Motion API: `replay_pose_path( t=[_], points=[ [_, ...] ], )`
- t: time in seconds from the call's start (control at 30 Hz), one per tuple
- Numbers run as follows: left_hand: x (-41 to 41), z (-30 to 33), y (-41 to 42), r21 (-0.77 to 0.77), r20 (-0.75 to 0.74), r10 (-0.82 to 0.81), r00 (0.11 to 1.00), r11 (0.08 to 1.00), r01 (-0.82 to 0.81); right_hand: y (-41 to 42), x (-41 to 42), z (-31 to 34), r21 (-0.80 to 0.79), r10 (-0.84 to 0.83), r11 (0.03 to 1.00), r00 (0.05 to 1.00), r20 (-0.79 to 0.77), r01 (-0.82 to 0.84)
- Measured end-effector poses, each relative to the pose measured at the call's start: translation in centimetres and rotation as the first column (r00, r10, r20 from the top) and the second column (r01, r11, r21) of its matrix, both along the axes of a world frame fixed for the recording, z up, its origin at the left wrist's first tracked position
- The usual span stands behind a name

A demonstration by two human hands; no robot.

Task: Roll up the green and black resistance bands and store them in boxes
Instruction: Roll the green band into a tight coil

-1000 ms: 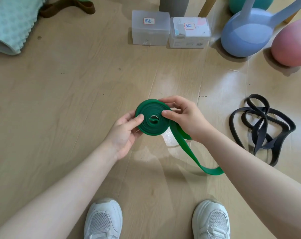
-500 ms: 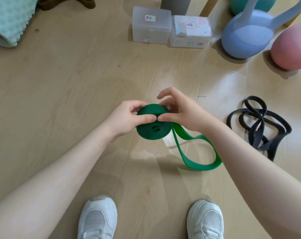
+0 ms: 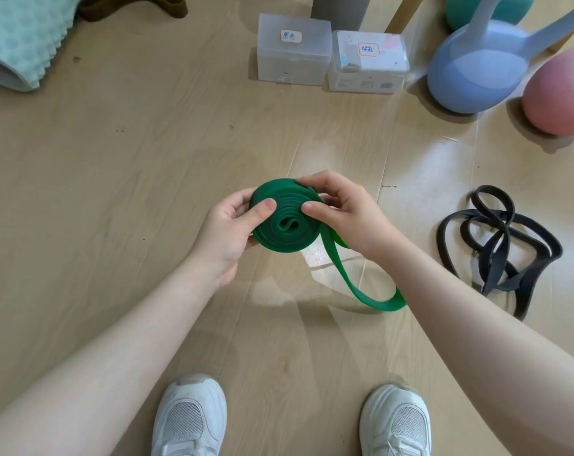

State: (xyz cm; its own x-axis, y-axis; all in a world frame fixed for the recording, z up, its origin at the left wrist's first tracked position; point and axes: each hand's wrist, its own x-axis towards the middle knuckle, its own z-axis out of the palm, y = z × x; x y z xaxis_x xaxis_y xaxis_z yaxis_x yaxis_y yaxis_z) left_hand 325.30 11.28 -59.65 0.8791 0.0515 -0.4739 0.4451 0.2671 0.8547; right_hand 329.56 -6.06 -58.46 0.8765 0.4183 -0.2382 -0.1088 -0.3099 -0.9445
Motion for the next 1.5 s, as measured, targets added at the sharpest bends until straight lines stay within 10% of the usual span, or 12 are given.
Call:
replay_pose_path(
  t=[0.2, 0.43, 0.8, 1.13, 1.3, 1.4, 1.5],
  points=[
    [0.1, -0.1, 1.1, 0.133, -0.012, -0.411, 0.912, 0.903, 0.409, -1.3, 1.1, 1.0, -0.287, 0.253, 0.929, 0.967, 0.027, -0.235],
    [1.4, 1.1, 0.5, 0.402, -0.068, -0.543, 0.837, 0.753, 0.521, -0.4, 0.9, 0.8, -0.420, 0.392, 0.843, 0.918, 0.054, -0.336],
    [1.1, 0.5, 0.4, 0.341, 0.124, -0.214, 0.969, 0.926, 0.161, -2.9, 0.1, 0.0, 0.097, 0.043, 0.995, 0.983, -0.177, -0.026],
    [0.3, 0.3, -0.8, -0.002, -0.015, 0.082, 0.997, 0.997, -0.082, -1.3, -0.8, -0.3, 0.113, -0.059, 0.991, 0.990, -0.126, 0.074],
    [-0.5, -0.4, 0.6, -0.058, -0.094, -0.265, 0.960, 0.964, 0.260, -2.0, -0.5, 0.3, -0.064, 0.031, 0.997, 0.999, -0.024, -0.033],
    [0.6, 0.3, 1.3, 0.126, -0.119, -0.590, 0.799, 0.789, 0.601, -2.2, -0.8, 0.5, -0.141, 0.147, 0.978, 0.988, -0.038, -0.151],
    [1.7, 0.9, 0.6, 0.310, -0.152, -0.601, 0.785, 0.725, 0.615, -1.9, -0.7, 0.7, -0.196, 0.181, 0.963, 0.983, -0.034, -0.184]
  ],
)
